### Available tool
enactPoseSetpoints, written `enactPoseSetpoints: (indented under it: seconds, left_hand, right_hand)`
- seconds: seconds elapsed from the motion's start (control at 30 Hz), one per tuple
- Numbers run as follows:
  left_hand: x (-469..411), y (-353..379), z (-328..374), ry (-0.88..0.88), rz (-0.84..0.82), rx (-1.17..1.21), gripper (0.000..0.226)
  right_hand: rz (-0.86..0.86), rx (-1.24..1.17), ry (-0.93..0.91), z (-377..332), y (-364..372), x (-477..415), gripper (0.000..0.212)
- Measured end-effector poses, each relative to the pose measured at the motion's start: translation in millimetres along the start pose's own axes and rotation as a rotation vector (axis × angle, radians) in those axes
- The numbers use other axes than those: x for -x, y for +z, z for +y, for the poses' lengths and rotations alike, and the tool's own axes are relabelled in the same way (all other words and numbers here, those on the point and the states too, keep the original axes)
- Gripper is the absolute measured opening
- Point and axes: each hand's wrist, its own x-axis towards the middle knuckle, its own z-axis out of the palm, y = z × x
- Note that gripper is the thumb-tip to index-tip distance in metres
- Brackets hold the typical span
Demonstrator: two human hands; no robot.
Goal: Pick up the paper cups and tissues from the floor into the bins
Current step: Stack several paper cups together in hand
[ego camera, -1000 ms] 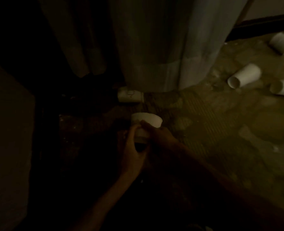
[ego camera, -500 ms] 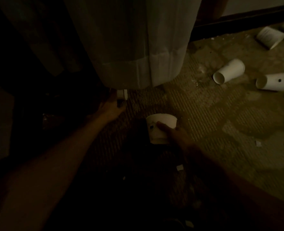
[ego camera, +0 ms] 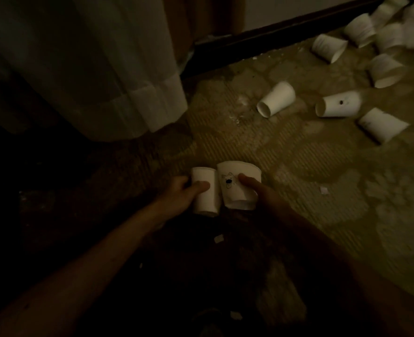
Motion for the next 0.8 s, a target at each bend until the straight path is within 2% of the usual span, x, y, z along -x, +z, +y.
enactPoseSetpoints:
  seconds: [0.07, 0.17, 0.27, 0.33, 0.4, 0.43, 0.57, 0.67, 0.8]
  left_hand:
    - [7, 22, 14, 0.008, -0.119, 0.183, 0.024]
    - [18, 57, 31, 0.01, -0.26, 0.253, 0.052]
    - [12, 81, 46, 0.027, -0.29, 0.263, 0.081]
    - [-3, 98, 67, 0.113, -0.357, 0.193, 0.063]
    - [-16, 117, 92, 0.195, -0.424, 0.1, 0.037]
    - [-22, 126, 104, 0.22, -0.438, 0.071, 0.033]
    - [-41, 145, 135, 0.215, -0.496, 0.088, 0.049]
    - [-51, 146, 155, 0.182, -0.539, 0.11, 0.05]
    - [-47, 171, 188, 0.135, -0.669, 0.068, 0.061]
  right_hand:
    - [-0.053, -0.093, -0.019, -4, -23, 9, 0.057]
    - [-0.214, -0.177, -0.043, -11, -56, 23, 0.043]
    - [-0.163, -0.211, -0.084, -24, -77, 33, 0.051]
    - [-0.138, -0.21, -0.128, -39, -93, 36, 0.054]
    - [-0.1, -0.114, -0.186, -63, -110, 39, 0.053]
    - [-0.054, -0.061, -0.203, -76, -118, 41, 0.052]
    - [0.078, 0.122, -0.246, -131, -127, 53, 0.05]
    - [0.125, 0.25, -0.271, -166, -130, 66, 0.046]
    - [0.204, 0.279, -0.277, -186, -145, 89, 0.041]
